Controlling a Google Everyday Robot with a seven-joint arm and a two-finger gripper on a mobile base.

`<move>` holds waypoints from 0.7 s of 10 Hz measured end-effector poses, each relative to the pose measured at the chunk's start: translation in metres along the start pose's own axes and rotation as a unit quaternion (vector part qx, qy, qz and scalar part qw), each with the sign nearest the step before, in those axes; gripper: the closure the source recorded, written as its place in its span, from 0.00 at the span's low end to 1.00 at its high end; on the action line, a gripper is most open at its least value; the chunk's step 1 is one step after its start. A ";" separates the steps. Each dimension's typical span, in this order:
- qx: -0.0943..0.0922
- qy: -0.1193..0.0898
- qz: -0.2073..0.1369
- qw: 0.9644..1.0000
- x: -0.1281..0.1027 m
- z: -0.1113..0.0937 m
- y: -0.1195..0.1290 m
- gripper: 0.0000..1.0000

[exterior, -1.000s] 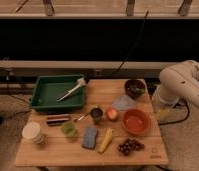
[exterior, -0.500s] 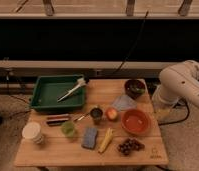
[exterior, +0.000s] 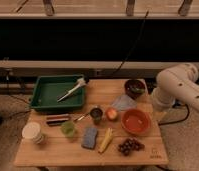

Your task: Place banana in tray

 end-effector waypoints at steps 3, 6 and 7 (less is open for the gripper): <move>-0.008 -0.031 -0.081 0.996 -0.072 0.026 0.008 0.35; -0.024 -0.068 -0.149 0.986 -0.129 0.058 0.010 0.35; -0.035 -0.085 -0.172 0.981 -0.142 0.074 0.012 0.35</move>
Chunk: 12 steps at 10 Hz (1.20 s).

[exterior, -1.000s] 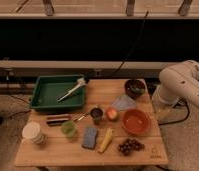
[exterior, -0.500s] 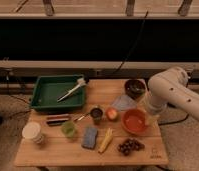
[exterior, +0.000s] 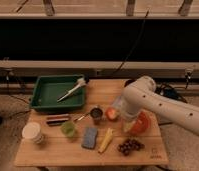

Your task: Place banana in tray

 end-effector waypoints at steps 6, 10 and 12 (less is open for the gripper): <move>-0.038 -0.038 -0.053 0.997 -0.023 0.046 0.017 0.35; -0.053 -0.038 -0.070 0.995 -0.031 0.063 0.021 0.35; -0.055 -0.035 -0.082 0.994 -0.037 0.068 0.017 0.35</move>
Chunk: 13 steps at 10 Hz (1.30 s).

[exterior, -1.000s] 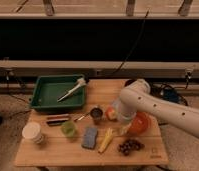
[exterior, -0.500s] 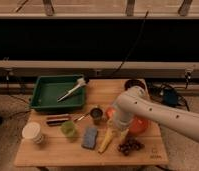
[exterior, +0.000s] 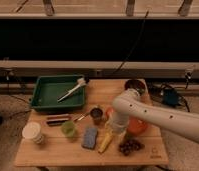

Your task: Place banana in tray

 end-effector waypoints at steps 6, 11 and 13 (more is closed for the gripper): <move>-0.009 0.021 -0.026 0.999 0.007 0.018 -0.008 0.35; -0.023 0.041 -0.050 0.998 0.012 0.028 -0.006 0.89; -0.029 0.041 -0.050 0.997 0.011 0.026 -0.002 1.00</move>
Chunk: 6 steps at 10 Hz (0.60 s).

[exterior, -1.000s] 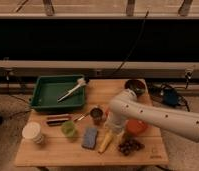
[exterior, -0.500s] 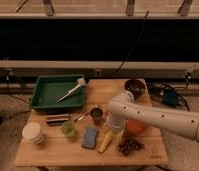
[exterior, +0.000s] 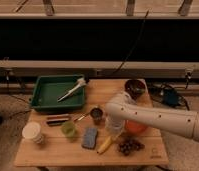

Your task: Place banana in tray

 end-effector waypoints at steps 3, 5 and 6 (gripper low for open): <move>-0.003 0.004 0.001 1.000 -0.001 -0.022 -0.001 1.00; 0.007 0.009 0.001 1.000 0.003 -0.059 -0.012 1.00; 0.015 0.014 0.001 1.000 0.007 -0.081 -0.023 1.00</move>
